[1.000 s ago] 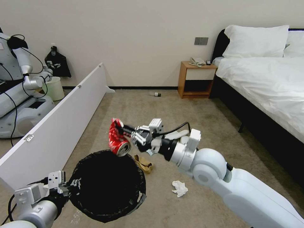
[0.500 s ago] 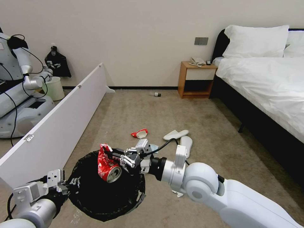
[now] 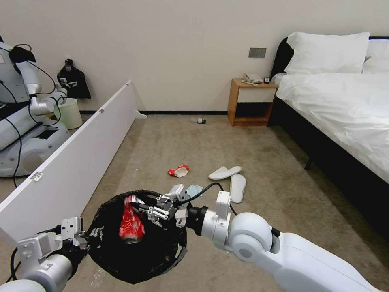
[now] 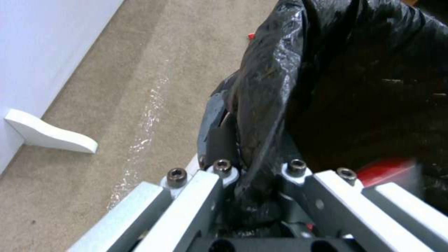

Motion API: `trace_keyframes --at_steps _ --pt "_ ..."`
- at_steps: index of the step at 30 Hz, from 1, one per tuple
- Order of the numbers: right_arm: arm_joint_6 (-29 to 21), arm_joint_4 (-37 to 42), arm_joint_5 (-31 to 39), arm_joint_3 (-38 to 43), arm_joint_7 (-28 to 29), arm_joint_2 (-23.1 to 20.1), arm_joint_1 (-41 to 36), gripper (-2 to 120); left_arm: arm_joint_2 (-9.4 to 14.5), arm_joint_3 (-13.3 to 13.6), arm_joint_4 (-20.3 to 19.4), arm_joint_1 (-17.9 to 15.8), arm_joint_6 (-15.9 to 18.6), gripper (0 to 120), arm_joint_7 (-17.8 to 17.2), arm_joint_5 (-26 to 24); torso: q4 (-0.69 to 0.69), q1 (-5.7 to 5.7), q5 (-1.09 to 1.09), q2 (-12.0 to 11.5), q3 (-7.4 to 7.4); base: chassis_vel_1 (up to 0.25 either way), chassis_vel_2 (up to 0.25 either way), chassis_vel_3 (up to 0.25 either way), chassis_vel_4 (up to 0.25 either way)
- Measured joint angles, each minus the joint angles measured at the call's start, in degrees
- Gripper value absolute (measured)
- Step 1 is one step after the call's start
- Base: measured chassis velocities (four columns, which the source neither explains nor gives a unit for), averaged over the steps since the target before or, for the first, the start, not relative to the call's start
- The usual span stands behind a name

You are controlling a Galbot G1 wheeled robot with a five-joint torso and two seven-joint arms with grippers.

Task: Pick up the trash bin, then pick up the garbage from the floor and place it into the trash bin.

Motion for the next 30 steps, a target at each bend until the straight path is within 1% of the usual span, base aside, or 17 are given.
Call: trace_keyframes --at_steps 2,3,5,6,7,9,10,12,13,15,18,19,21,25,26,28,30 --pt "0.0 -0.4 -0.5 -0.2 0.2 0.2 0.3 56 0.3 -0.2 0.0 0.0 0.0 4 -0.2 -0.5 0.00 0.00 0.00 0.0 0.00 0.000 0.000 0.000 0.000" --pt "0.0 -0.4 -0.5 -0.2 0.2 0.2 0.3 56 0.3 -0.2 0.0 0.0 0.0 4 -0.2 -0.5 0.00 0.00 0.00 0.0 0.00 0.000 0.000 0.000 0.000" --pt "0.1 -0.8 -1.1 -0.4 0.3 0.3 0.5 64 0.5 -0.2 0.0 0.0 0.0 4 -0.4 -0.8 0.00 0.00 0.00 0.0 0.00 0.000 0.000 0.000 0.000" --pt "0.2 -1.0 -1.4 -0.5 0.4 0.3 0.8 71 0.9 -0.2 0.0 0.0 0.0 4 -0.6 -1.1 -0.01 0.00 0.00 0.0 0.00 0.000 0.000 0.000 0.000" --pt "0.2 -1.0 -1.4 -0.5 0.4 0.3 0.8 71 0.9 -0.2 0.0 0.0 0.0 4 -0.6 -1.1 -0.01 0.00 0.00 0.0 0.00 0.000 0.000 0.000 0.000" --pt "0.6 -0.9 -1.3 -0.5 0.5 0.5 1.0 83 2.1 -0.6 -0.3 0.4 0.0 4 -1.2 -2.1 0.00 0.00 0.00 0.0 0.00 0.000 0.000 0.000 0.000" --pt "0.6 -0.9 -1.3 -0.5 0.5 0.5 1.0 83 2.1 -0.6 -0.3 0.4 0.0 4 -1.2 -2.1 0.00 0.00 0.00 0.0 0.00 0.000 0.000 0.000 0.000" --pt "1.6 -0.7 -1.4 0.2 0.4 0.5 0.8 93 3.3 -1.1 -0.4 0.5 0.0 4 -2.1 -3.8 0.00 0.00 0.00 0.0 0.00 0.000 0.000 0.000 0.000" --pt "1.6 -0.7 -1.4 0.2 0.4 0.5 0.8 93 3.3 -1.1 -0.4 0.5 0.0 4 -2.1 -3.8 0.00 0.00 0.00 0.0 0.00 0.000 0.000 0.000 0.000" --pt "3.6 -0.7 -1.5 1.0 0.3 0.7 0.7 99 4.1 -1.3 -0.4 0.2 0.0 4 -3.1 -5.5 -0.01 0.00 0.00 0.0 0.00 0.000 0.000 0.000 0.000" --pt "5.4 -0.7 -1.5 1.7 0.4 0.7 0.6 99 4.5 -1.3 -0.2 0.1 0.0 4 -3.6 -6.5 -0.01 0.00 0.00 0.0 0.00 0.000 0.000 0.000 0.000" --pt "8.4 -1.3 -1.5 3.1 1.8 0.9 0.2 100 5.1 -1.4 0.4 -0.1 0.0 4 -4.0 -7.7 0.00 0.00 0.00 0.0 0.00 0.000 0.000 0.000 0.000" --pt "9.2 -1.6 -1.4 4.4 2.8 0.9 -0.4 100 5.4 -1.5 0.8 -0.1 0.0 4 -4.0 -8.1 0.01 0.00 0.00 0.0 0.00 0.000 0.000 0.000 0.000" --pt "9.6 -1.7 -1.4 10.8 6.8 -0.3 -4.9 100 7.1 -2.0 2.4 -0.7 0.0 4 -4.2 -9.3 0.00 0.00 0.00 0.0 0.00 0.000 0.000 0.000 0.000" --pt "9.6 -1.7 -1.4 10.8 6.8 -0.3 -4.9 100 7.1 -2.0 2.4 -0.7 0.0 4 -4.2 -9.3 0.00 0.00 0.00 0.0 0.00 0.000 0.000 0.000 0.000" --pt "9.4 -1.3 -1.9 15.5 8.8 -1.8 -9.3 100 8.3 -2.5 3.8 -1.6 0.0 4 -4.8 -10.5 -0.02 0.00 0.00 0.0 0.00 0.000 0.000 0.000 0.000" --pt "9.7 -1.3 -2.7 17.4 9.6 -2.3 -11.6 100 8.5 -2.7 4.5 -2.0 0.0 4 -5.0 -10.9 -0.02 0.00 0.01 0.0 0.00 0.000 0.000 0.000 0.000"
